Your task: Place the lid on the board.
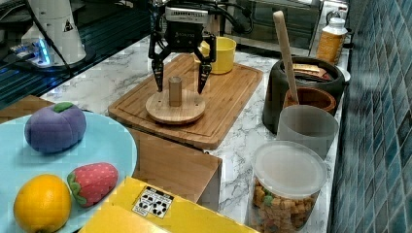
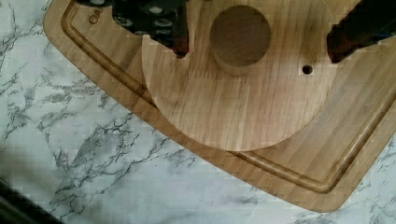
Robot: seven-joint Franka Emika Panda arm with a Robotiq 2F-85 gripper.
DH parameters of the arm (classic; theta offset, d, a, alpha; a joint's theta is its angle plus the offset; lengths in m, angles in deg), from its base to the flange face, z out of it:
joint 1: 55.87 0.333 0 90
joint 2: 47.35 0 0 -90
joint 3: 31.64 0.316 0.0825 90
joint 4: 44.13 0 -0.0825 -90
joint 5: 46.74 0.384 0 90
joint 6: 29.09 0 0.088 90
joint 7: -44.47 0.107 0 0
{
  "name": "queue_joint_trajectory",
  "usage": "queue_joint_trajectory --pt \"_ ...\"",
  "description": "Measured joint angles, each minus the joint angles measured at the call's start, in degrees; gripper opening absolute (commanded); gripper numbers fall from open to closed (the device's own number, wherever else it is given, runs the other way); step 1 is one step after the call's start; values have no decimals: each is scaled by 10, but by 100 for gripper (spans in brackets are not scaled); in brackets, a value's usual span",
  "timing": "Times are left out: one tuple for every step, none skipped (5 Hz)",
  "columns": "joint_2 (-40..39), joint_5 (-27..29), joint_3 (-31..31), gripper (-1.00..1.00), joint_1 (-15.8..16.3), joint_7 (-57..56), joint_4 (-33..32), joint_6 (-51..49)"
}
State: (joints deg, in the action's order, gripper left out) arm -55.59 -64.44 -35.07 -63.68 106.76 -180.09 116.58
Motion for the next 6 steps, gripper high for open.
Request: queue_joint_trajectory --pt "0 0 -6 100 0 0 0 0" --pt "0 14 -4 100 0 0 0 0" --pt "0 16 0 100 0 0 0 15" --pt "0 11 0 100 1 0 0 17" --pt "0 11 0 100 1 0 0 16" --pt "0 11 0 100 2 0 0 9"
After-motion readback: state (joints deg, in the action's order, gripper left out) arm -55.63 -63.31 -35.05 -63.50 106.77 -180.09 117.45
